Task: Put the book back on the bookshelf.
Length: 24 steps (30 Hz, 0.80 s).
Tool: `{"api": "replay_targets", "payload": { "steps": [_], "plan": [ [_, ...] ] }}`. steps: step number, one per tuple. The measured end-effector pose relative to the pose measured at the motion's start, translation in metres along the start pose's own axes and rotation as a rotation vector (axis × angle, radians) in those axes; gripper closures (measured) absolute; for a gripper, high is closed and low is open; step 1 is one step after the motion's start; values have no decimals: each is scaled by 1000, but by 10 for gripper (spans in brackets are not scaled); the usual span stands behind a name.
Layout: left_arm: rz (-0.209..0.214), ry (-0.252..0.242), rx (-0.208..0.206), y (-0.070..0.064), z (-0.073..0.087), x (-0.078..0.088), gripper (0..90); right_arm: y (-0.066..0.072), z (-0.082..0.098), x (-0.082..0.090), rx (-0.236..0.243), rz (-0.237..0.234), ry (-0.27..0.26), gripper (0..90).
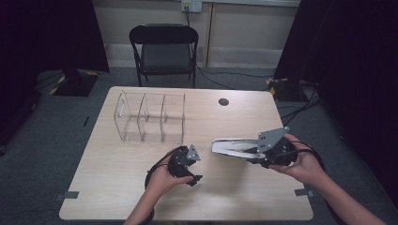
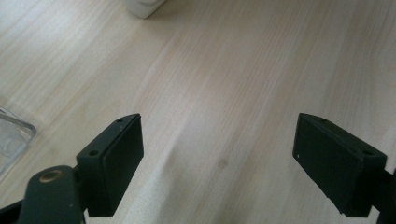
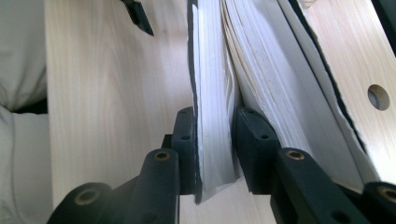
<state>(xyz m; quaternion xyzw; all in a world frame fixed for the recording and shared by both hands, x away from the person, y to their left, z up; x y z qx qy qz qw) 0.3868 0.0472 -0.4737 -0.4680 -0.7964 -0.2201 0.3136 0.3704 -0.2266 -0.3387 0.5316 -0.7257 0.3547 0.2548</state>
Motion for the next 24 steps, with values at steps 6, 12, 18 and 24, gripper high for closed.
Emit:
{"api": "replay_targets", "payload": {
  "steps": [6,12,18,24],
  "plan": [
    [5,6,-1,-1,8,-2,162,-2,-6,8,-19,-32,3,723],
    [4,7,8,-1,14,-3,163,-3,-9,13,-46,-67,1,728],
    [14,9,13,-2,19,-4,163,-4,-13,17,-51,-96,-7,736],
    [10,7,17,-1,23,-4,162,-4,-20,19,-55,-127,-17,749]
  ]
}}
Point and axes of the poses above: each handheld gripper's, and its own axes: x roughly backward along the jaws, z roughly out of its underside, y roughly to its left, the point moved 2 cm from there along -x, roughly forward along the jaws, and after that the axes turned 7 degrees about -y, right-handed, at the moved point
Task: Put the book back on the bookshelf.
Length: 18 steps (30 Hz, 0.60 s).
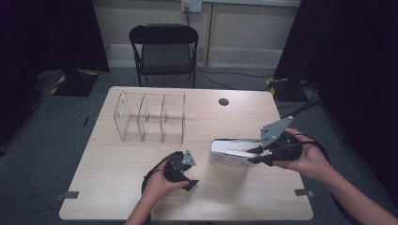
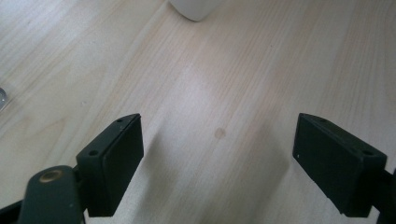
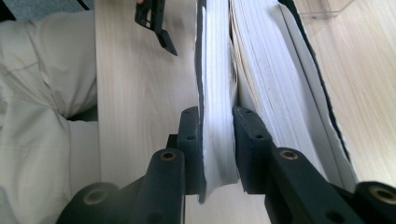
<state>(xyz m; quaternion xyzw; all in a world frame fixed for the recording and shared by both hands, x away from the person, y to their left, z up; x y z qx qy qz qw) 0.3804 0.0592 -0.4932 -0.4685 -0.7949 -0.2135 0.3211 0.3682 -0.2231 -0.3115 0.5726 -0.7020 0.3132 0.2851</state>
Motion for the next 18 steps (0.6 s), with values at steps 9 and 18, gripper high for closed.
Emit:
{"api": "replay_targets", "payload": {
  "steps": [9,18],
  "plan": [
    [-5,-6,17,1,3,1,162,-4,-9,2,-26,-68,-14,764],
    [2,-5,20,2,5,2,162,-13,-9,1,-57,-65,-14,765]
  ]
}}
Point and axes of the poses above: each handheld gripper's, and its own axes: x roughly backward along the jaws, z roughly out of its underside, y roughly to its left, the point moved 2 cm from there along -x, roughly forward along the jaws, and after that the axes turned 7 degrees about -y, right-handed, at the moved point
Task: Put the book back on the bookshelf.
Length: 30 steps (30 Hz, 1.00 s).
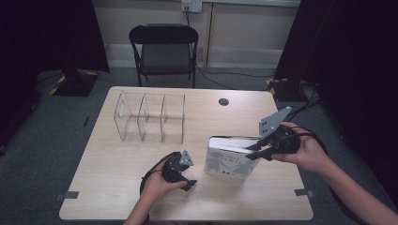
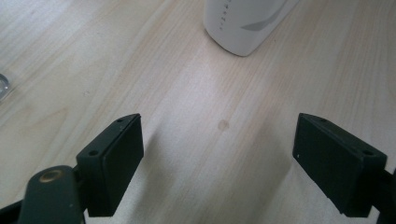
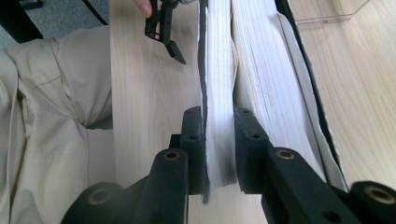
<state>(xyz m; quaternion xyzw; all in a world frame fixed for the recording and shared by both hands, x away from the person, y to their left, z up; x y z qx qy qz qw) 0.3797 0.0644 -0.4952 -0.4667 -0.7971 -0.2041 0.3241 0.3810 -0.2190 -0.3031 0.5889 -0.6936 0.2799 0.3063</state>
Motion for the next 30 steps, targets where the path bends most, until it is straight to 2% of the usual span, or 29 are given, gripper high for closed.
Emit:
{"api": "replay_targets", "payload": {
  "steps": [8,16,18,23,27,30],
  "plan": [
    [2,-19,12,0,-1,0,160,-8,-1,0,-35,10,17,764],
    [14,-13,7,-3,-3,-3,161,-13,-4,-4,-15,42,61,755],
    [15,-11,7,-3,-3,-4,161,-15,-4,-6,-21,33,72,755],
    [20,-4,5,-4,-2,-4,161,-14,-6,-9,-9,44,99,750],
    [17,-1,1,-3,-1,-3,162,-14,-4,-8,-27,25,74,766],
    [19,-10,6,-2,-2,-1,162,-12,-4,-8,-15,19,67,767]
  ]
}}
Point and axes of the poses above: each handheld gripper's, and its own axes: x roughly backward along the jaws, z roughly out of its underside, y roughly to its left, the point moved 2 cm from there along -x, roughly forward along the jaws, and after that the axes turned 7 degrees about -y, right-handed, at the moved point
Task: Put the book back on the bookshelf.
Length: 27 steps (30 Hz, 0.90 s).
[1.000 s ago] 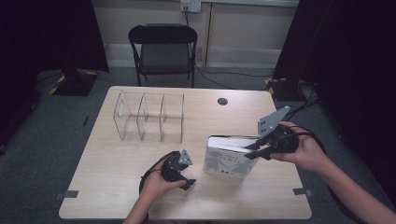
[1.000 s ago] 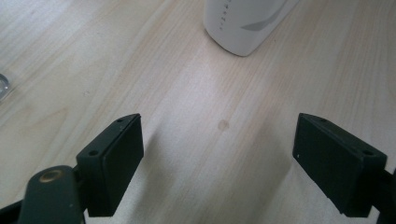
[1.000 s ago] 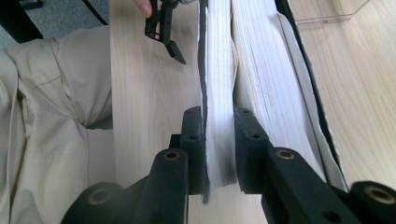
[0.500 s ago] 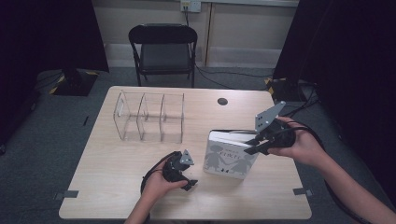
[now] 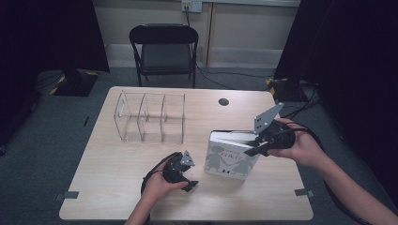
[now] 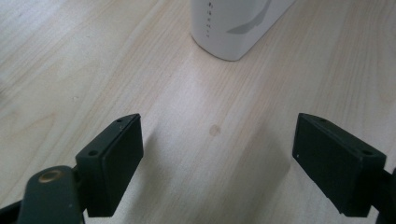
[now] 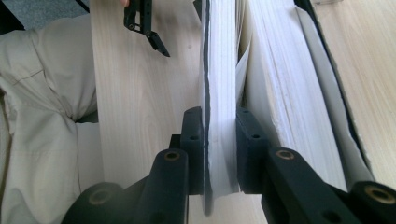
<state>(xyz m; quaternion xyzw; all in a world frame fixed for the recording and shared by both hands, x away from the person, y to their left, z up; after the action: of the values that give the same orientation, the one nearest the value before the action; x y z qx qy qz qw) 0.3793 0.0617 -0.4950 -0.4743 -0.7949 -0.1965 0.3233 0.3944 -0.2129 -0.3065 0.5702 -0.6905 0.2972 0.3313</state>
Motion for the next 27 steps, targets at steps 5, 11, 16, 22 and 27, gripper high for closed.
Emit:
{"api": "replay_targets", "payload": {
  "steps": [5,11,16,22,27],
  "plan": [
    [-3,-8,4,2,0,1,164,5,-1,-1,20,-33,-13,767],
    [-10,-39,21,5,-1,10,162,13,-6,-5,34,-84,-39,768],
    [13,-83,49,8,-3,24,164,18,-10,-8,60,-94,-39,767],
    [19,-100,50,8,-9,31,162,16,-8,-7,57,-92,-41,767],
    [35,-102,46,5,-14,32,161,15,-8,-8,57,-90,-44,765]
  ]
}}
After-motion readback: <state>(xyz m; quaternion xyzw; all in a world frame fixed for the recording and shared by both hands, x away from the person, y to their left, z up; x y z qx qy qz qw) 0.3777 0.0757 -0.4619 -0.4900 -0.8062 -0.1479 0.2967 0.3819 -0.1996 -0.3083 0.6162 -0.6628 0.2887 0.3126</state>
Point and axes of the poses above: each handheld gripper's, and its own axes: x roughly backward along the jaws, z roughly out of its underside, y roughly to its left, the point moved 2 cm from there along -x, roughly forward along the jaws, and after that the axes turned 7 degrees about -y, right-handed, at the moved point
